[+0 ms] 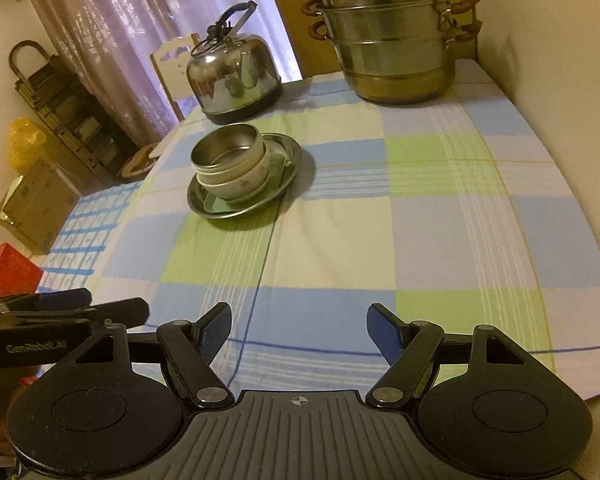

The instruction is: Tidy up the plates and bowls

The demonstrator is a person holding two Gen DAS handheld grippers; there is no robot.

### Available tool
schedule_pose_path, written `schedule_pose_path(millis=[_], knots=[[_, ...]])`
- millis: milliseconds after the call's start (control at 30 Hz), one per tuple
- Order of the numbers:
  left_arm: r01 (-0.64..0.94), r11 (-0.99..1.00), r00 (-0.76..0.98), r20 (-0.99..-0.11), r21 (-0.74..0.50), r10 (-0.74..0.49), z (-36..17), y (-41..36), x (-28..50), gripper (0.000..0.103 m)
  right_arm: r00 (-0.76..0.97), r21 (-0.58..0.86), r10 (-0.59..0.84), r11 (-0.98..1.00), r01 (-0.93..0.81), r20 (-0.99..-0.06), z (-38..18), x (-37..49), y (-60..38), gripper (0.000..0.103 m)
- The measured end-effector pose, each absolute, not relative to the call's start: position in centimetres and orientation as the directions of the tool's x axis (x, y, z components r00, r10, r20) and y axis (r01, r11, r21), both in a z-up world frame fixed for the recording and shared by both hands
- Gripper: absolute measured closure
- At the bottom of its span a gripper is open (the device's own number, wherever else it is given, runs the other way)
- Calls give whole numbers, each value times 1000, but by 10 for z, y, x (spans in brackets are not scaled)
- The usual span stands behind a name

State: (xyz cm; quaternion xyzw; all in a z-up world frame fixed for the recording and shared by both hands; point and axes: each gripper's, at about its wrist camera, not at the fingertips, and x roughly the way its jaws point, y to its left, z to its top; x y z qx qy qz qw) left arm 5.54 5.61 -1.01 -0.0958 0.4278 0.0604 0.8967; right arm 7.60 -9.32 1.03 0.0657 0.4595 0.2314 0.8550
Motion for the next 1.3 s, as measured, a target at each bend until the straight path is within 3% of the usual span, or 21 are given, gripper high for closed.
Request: schedule_pose_path(millis=[1300], knots=[[-175, 979, 643, -765, -103, 35, -6, 22, 38, 11, 454, 312, 457, 880, -359, -765, 8, 57, -116, 28]])
